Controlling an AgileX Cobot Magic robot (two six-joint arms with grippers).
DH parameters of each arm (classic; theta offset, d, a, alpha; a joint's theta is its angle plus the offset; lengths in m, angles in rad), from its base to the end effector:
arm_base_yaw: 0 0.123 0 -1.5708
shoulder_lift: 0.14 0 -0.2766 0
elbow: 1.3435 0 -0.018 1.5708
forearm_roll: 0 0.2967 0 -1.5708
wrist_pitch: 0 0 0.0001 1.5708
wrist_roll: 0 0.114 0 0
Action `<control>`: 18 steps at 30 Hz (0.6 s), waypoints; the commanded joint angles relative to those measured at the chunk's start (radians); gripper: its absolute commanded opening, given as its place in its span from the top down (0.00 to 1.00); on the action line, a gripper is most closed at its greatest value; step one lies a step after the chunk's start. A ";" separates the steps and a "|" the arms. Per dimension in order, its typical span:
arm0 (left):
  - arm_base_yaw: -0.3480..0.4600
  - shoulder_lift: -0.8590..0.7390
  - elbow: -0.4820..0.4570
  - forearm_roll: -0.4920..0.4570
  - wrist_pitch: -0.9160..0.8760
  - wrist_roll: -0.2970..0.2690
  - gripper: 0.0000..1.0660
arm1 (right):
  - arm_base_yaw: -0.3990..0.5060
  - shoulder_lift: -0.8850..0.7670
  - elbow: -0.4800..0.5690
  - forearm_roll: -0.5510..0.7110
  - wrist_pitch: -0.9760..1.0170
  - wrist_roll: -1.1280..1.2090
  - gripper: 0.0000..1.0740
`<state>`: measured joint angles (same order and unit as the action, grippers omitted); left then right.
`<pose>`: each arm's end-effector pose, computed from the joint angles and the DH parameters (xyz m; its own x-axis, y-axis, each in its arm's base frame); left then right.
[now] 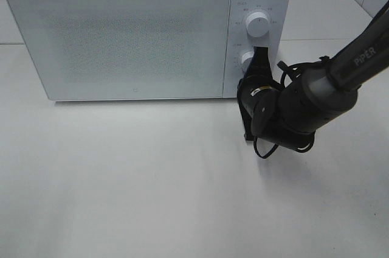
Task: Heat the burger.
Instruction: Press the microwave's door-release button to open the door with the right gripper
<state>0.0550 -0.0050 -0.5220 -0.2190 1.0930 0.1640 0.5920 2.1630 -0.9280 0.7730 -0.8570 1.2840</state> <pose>0.0589 -0.0188 0.2953 -0.4429 0.0365 -0.8958 0.1456 0.9888 -0.0317 0.3738 0.1789 0.0227 0.0240 0.9994 0.0256 0.3743 -0.0327 0.9267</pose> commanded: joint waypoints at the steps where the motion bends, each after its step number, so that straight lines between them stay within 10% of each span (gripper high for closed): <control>1: 0.002 -0.019 0.001 -0.005 -0.014 -0.009 0.08 | -0.009 -0.005 -0.054 -0.038 -0.136 -0.010 1.00; 18: 0.002 -0.019 0.001 -0.005 -0.014 -0.009 0.08 | -0.030 0.044 -0.177 -0.064 -0.344 -0.057 1.00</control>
<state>0.0550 -0.0050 -0.5220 -0.2190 1.0930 0.1640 0.6100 2.2230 -0.9970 0.8480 -0.9140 1.2320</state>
